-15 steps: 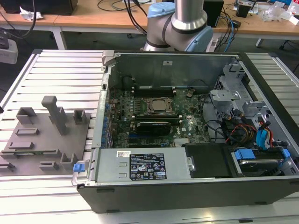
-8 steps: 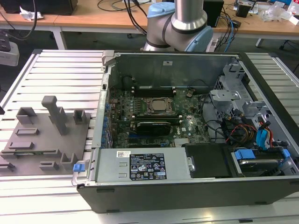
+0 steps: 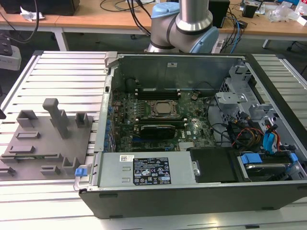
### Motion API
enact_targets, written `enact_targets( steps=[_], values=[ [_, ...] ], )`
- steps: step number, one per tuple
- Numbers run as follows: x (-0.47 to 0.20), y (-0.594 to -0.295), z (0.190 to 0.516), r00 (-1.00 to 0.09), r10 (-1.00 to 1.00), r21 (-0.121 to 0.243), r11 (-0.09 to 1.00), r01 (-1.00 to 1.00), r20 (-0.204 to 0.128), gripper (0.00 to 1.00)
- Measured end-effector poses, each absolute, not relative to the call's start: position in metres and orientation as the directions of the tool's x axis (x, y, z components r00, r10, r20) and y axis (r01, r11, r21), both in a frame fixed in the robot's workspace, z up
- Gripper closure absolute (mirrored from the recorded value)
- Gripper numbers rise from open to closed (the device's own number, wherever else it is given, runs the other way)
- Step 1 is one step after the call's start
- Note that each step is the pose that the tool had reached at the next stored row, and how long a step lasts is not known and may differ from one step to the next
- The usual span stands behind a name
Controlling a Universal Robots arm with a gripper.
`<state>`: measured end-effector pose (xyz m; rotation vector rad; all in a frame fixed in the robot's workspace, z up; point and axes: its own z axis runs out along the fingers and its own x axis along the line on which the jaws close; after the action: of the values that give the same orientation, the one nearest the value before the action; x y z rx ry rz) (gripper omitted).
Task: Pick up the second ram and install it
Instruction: 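Pick up the second ram and move it above second insertion slot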
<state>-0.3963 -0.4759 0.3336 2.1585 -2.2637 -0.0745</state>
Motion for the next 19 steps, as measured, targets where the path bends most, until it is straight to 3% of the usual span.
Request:
enact_targets(
  steps=[19],
  values=[
    [-0.396, -0.476, 0.32, -0.048, -0.999, 0.043, 0.047, -0.998, -0.024, 0.64]
  ],
)
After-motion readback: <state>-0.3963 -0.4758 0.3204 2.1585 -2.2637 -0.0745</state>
